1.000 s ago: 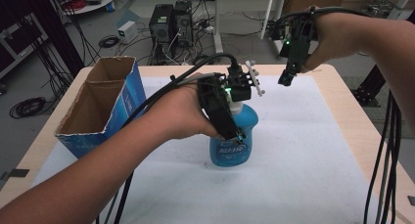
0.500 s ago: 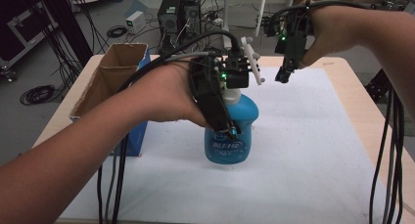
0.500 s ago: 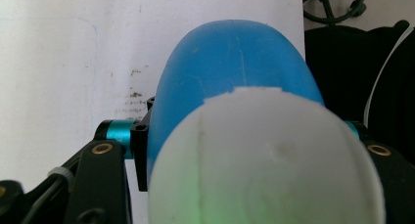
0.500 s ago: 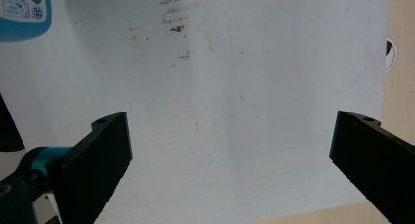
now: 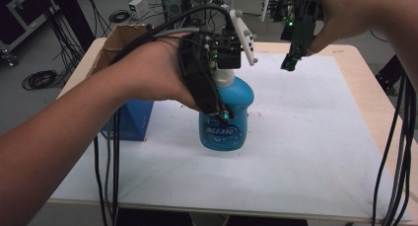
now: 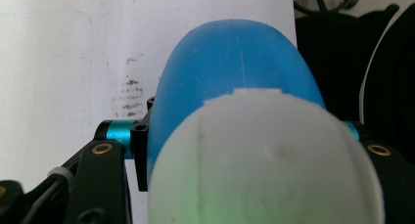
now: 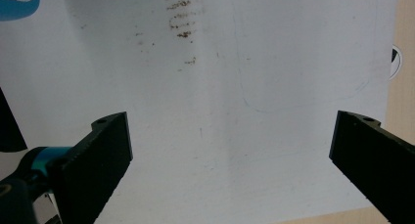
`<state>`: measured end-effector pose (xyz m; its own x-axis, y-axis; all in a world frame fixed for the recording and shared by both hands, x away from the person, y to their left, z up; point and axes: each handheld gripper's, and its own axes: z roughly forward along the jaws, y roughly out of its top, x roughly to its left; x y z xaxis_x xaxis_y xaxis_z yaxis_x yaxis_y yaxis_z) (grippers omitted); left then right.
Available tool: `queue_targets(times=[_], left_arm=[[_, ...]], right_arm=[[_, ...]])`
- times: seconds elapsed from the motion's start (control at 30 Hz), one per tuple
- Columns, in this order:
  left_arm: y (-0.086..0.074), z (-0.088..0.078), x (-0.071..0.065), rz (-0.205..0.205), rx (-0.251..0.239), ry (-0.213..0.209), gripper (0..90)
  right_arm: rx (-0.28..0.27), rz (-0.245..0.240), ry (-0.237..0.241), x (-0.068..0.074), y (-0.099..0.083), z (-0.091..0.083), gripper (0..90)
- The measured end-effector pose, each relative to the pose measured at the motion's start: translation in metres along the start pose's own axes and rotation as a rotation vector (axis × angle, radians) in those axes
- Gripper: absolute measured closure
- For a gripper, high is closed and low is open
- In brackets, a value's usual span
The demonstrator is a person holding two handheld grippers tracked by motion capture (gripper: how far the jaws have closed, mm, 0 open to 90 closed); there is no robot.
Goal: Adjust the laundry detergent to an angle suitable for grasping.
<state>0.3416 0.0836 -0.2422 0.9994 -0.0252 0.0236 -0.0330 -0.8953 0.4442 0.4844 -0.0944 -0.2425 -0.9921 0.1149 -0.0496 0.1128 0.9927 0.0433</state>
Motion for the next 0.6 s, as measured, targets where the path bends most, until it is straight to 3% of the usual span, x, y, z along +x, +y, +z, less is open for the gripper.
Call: queue_targets(times=[0.07, 0.1, 0.17, 0.33, 0.43, 0.6], left_arm=[[-0.002, 0.002, 0.000, 0.015, 0.002, -0.006, 39.0], [-0.007, 0.006, 0.003, 0.039, 0.002, -0.039, 39.1], [-0.010, 0.009, 0.004, 0.056, 0.001, -0.059, 39.0], [-0.013, 0.015, 0.003, 0.100, 0.004, -0.090, 39.0], [-0.015, 0.025, 0.002, 0.135, 0.001, -0.140, 39.0], [-0.017, 0.036, -0.002, 0.200, 0.004, -0.159, 39.0]], right_arm=[[0.002, 0.003, 0.002, 0.000, 0.000, 0.000, 1.1], [0.004, 0.003, 0.003, 0.001, -0.001, 0.001, 1.1], [0.002, -0.005, 0.003, 0.000, -0.002, 0.002, 1.2], [0.001, 0.003, 0.002, 0.000, -0.004, 0.004, 1.1], [0.006, 0.004, 0.005, -0.001, -0.004, 0.005, 1.1], [0.004, -0.001, 0.006, 0.000, -0.003, 0.007, 1.1]])
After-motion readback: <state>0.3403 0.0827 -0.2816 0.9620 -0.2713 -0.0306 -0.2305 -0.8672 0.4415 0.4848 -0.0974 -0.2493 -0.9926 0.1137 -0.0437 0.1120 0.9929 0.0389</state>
